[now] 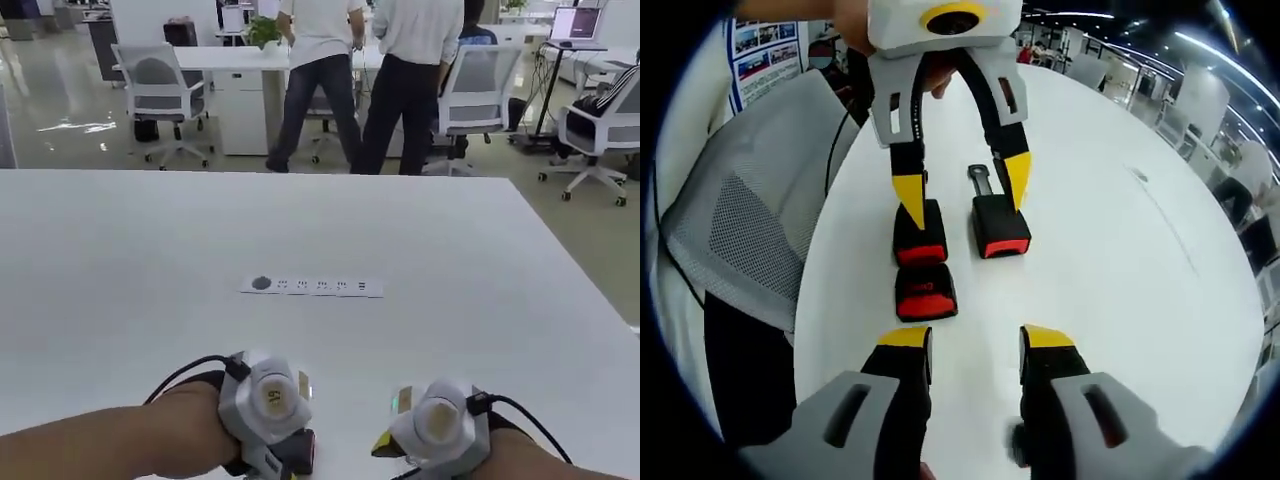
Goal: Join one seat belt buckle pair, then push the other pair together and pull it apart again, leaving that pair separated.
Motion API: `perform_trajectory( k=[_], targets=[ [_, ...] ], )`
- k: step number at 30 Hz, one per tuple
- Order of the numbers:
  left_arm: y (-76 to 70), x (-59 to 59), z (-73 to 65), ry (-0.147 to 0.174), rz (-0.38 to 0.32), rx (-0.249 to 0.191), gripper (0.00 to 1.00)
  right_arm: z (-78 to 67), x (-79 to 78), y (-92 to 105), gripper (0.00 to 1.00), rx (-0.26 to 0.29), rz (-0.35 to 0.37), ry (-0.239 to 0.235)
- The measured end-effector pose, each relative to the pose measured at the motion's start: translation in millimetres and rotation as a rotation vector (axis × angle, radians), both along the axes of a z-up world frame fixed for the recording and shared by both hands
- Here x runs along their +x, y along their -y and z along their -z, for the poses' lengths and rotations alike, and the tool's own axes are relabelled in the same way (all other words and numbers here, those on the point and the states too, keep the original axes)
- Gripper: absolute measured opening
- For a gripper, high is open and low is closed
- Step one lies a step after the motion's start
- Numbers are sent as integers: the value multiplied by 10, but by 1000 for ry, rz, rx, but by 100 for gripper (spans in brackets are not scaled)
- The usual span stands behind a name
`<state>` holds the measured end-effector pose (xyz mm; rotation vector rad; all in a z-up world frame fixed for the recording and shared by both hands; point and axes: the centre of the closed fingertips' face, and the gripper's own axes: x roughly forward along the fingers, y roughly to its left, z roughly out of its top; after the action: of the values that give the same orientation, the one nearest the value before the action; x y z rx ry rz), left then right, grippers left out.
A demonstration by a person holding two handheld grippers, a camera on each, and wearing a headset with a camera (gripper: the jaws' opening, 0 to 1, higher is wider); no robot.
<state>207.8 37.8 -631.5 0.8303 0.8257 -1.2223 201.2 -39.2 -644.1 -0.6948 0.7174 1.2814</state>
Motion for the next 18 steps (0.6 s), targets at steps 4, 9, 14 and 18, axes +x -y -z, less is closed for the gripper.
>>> perform_trajectory(
  k=[4, 9, 14, 18],
  targets=[
    [-125, 169, 61, -7, -19, 19, 44, -10, 136, 226, 32, -17, 28, -1],
    [-231, 217, 140, -17, -20, 62, 44, 61, 306, 526, 31, -49, 50, -3],
    [-367, 335, 321, -38, -24, 86, 44, 172, 443, 815, 37, -94, 74, 7],
    [-368, 329, 334, -42, -23, 90, 43, 206, 462, 911, 36, -103, 78, -9]
  ],
)
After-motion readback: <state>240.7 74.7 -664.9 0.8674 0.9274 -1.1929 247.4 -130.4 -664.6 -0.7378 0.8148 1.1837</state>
